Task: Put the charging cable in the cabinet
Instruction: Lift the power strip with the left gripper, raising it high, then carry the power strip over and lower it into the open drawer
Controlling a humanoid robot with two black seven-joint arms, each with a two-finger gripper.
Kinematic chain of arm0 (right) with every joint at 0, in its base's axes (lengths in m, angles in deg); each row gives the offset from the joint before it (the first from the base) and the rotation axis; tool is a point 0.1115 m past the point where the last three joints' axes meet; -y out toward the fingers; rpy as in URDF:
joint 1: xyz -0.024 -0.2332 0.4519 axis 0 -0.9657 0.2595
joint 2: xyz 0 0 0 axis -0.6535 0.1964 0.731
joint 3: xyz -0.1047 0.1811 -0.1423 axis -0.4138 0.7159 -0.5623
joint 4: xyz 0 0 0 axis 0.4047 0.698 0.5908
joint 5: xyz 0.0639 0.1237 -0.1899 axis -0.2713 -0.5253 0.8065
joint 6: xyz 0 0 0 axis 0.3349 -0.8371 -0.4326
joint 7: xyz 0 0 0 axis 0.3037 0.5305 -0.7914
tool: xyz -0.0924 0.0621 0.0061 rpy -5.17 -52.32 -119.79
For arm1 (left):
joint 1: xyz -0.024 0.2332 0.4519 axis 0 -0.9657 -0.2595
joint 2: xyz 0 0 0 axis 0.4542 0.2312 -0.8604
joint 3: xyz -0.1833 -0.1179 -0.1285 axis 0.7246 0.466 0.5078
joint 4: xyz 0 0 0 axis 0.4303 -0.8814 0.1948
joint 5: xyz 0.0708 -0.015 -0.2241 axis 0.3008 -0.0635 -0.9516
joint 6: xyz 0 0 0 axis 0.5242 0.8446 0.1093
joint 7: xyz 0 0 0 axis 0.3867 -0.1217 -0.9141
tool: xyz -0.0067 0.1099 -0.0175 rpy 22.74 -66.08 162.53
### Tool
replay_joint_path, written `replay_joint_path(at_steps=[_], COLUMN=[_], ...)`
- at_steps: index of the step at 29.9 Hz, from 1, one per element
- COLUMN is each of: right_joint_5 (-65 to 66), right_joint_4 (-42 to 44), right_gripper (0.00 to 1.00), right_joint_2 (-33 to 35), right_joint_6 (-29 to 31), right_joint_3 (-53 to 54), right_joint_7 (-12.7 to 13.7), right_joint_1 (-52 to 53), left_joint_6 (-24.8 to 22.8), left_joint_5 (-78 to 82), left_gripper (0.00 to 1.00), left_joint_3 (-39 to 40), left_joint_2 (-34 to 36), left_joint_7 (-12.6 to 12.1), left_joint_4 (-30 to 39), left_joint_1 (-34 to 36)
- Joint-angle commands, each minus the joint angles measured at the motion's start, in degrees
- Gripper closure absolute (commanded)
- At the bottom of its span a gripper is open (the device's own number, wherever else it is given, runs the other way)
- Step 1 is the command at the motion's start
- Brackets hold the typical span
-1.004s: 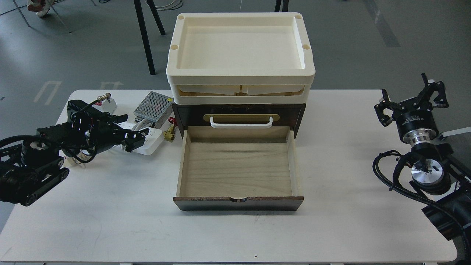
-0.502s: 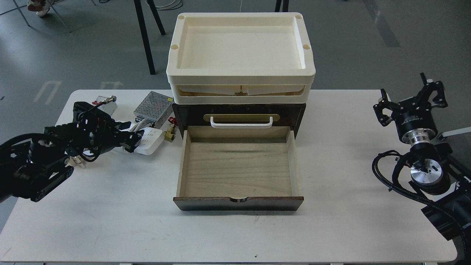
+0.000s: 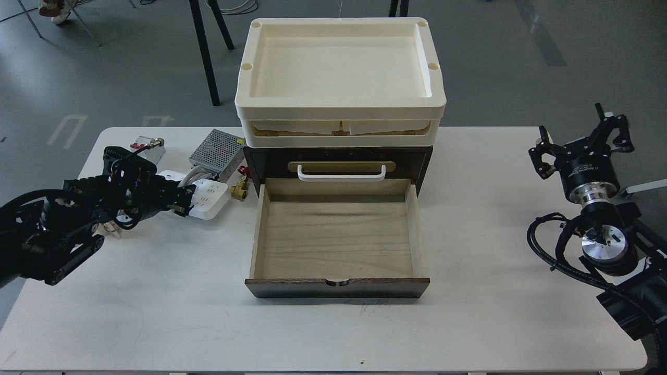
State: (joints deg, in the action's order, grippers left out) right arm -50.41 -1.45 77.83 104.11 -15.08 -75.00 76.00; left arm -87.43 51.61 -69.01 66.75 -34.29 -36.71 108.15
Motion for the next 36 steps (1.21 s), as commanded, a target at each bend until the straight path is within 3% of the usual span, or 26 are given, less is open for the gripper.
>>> replay_joint_path(at_steps=[1, 7, 13, 19, 24, 29, 32, 36], right_joint_5=[0.0, 0.0, 0.0, 0.0, 0.1, 0.1, 0.1, 0.1], right_joint_4=[0.0, 0.0, 0.0, 0.0, 0.0, 0.0, 0.0, 0.0], right_gripper=[0.00, 0.00, 0.00, 0.00, 0.00, 0.00, 0.00, 0.00], right_joint_2=[-0.1, 0.0, -0.1, 0.0, -0.1, 0.0, 0.0, 0.0], right_joint_6=[0.0, 0.0, 0.0, 0.0, 0.0, 0.0, 0.0, 0.0], right_joint_3=[0.0, 0.0, -0.1, -0.1, -0.1, -0.1, -0.1, -0.1], right_joint_7=[0.0, 0.0, 0.0, 0.0, 0.0, 0.0, 0.0, 0.0], right_joint_1=[0.0, 0.0, 0.0, 0.0, -0.1, 0.0, 0.0, 0.0], left_joint_6=[-0.5, -1.8, -3.2, -3.5, -10.7, -19.6, -23.3, -24.2], left_joint_5=[-0.8, -2.8, -2.7, -0.9, -1.1, -1.4, -1.5, -4.9], left_gripper=[0.95, 0.97, 0.97, 0.96, 0.96, 0.97, 0.97, 0.97], left_joint_3=[0.2, 0.2, 0.0, 0.0, 0.6, 2.8, 6.2, 8.1], left_joint_2=[0.0, 2.2, 11.5, 19.5, 26.6, 30.8, 30.2, 24.6], left_joint_7=[0.1, 0.8, 1.4, 1.7, 2.4, 2.0, 2.4, 3.5], left_joint_4=[0.5, 2.0, 10.2, 13.1, 26.5, 46.3, 54.4, 60.2], left_joint_1=[1.5, 6.3, 11.5, 17.7, 28.0, 36.5, 38.3, 38.7])
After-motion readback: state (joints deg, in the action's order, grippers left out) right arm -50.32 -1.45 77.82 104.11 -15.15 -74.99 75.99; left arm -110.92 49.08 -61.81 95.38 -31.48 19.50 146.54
